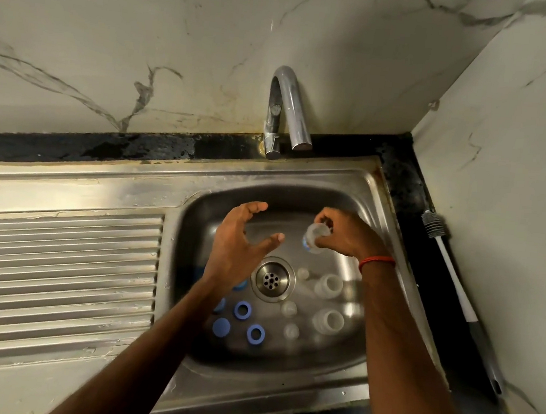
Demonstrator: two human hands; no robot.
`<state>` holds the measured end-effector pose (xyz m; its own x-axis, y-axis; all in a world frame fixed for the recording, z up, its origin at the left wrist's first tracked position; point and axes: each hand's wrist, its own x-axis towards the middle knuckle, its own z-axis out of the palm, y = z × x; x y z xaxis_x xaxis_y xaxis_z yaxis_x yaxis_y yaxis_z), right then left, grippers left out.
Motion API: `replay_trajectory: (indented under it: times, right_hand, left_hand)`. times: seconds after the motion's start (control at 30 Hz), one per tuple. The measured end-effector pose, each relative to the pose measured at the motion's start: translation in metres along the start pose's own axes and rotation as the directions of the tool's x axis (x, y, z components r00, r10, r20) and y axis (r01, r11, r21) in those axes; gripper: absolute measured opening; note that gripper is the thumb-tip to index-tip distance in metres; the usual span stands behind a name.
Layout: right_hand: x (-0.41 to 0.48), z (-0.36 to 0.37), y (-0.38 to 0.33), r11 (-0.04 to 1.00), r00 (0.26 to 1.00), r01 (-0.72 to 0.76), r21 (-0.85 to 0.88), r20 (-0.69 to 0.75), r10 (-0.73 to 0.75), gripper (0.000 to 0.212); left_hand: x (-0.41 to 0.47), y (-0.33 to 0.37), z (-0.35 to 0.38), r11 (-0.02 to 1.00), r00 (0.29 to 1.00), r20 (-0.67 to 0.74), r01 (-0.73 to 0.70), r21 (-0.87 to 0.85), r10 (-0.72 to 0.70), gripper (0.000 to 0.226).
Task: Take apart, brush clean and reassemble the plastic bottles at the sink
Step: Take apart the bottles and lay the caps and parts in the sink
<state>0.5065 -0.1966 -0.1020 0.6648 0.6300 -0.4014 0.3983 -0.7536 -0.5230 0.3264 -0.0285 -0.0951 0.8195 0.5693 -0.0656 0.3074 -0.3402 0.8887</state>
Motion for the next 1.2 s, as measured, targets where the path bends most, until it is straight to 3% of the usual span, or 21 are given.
replay_trajectory:
  times: [0.17, 0.57, 0.93, 1.2]
  right_hand:
    - [-0.004, 0.018, 0.03, 0.986, 0.987, -0.16, -0.046, -0.019, 0.16, 0.039]
    - [-0.008, 0.05, 0.052, 0.967, 0.97, -0.244, -0.071, -0.019, 0.243, 0.037]
    - [-0.007, 0.048, 0.05, 0.97, 0.979, -0.197, -0.144, 0.014, 0.201, 0.06]
    - [-0.009, 0.021, 0.026, 0.986, 0.981, -0.051, -0.157, -0.195, 0.02, 0.052]
  left_hand:
    - [-0.001, -0.004, 0.001, 1.0, 1.0, 0.019, 0.014, 0.027, -0.014, 0.047]
    - [-0.005, -0.006, -0.002, 0.999, 0.997, 0.062, 0.038, 0.004, -0.038, 0.033]
    - [-0.007, -0.006, 0.003, 0.999, 0.997, 0.072, 0.018, 0.03, -0.02, 0.033]
    - [-0.008, 0.002, -0.002, 0.999, 0.999, 0.049, -0.015, 0.05, 0.012, 0.034]
